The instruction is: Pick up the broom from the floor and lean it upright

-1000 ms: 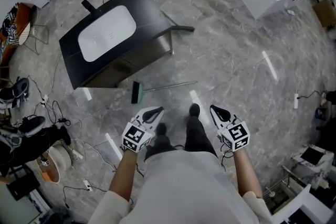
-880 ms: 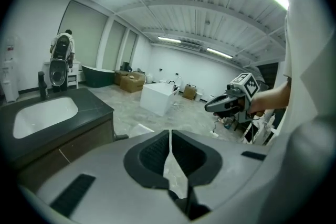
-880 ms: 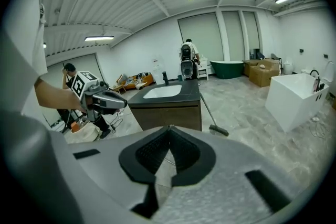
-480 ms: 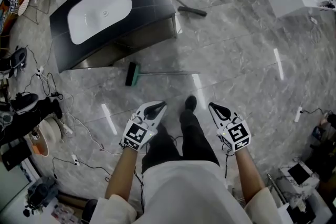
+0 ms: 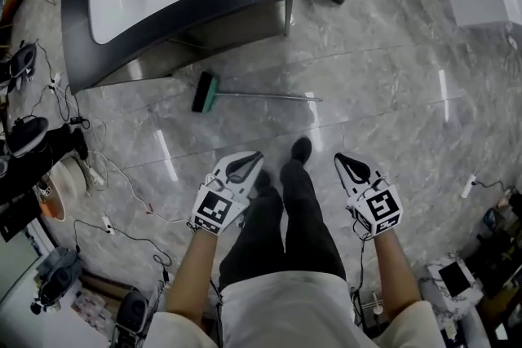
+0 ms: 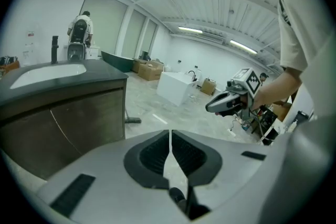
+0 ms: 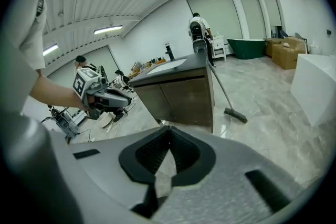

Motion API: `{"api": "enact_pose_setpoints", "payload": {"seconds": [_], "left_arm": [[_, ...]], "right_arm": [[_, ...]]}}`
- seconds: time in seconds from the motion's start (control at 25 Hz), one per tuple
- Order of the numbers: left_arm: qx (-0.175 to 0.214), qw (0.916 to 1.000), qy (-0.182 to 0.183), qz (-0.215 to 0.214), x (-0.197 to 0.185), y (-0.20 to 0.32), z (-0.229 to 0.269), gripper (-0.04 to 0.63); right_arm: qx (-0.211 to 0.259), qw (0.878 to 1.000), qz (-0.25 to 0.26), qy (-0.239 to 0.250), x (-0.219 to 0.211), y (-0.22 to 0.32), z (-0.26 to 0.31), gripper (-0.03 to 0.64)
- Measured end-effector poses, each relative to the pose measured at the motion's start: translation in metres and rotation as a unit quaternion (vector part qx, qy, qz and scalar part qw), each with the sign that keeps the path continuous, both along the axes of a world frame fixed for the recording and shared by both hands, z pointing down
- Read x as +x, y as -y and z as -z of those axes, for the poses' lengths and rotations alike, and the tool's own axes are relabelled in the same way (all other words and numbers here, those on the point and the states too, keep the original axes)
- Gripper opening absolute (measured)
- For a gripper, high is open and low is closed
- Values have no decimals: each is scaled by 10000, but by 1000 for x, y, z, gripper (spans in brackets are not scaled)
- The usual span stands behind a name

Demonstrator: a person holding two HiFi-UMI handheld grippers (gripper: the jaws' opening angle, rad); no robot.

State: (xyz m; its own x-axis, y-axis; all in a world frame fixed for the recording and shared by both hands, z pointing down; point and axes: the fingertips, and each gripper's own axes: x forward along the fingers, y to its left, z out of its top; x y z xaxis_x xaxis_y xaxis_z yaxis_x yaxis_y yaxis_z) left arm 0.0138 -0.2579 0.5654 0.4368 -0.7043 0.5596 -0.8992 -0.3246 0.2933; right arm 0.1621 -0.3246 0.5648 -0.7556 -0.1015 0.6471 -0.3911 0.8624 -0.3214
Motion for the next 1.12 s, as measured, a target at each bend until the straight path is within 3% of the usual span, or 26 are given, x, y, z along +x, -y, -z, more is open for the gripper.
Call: {"api": "enact_pose_setpoints", "payload": {"seconds": [0.16, 0.4, 0.72, 1.12], "left_arm": [[-121, 9998, -90, 122, -11, -7, -65, 15], [-268, 9996, 82, 106, -25, -24, -164, 15], [-273, 9994, -99, 192, -32, -21, -281, 15], [-67, 9998, 148, -94, -51, 2, -421, 15]], "right_arm": [[-55, 9999, 98, -74, -12, -5, -55, 2], [-196, 9997, -125, -39, -17, -13, -151, 2], [-77, 9999, -117, -26, -29, -9, -270, 2], [282, 9987, 388, -184, -34, 19, -400, 2]]}}
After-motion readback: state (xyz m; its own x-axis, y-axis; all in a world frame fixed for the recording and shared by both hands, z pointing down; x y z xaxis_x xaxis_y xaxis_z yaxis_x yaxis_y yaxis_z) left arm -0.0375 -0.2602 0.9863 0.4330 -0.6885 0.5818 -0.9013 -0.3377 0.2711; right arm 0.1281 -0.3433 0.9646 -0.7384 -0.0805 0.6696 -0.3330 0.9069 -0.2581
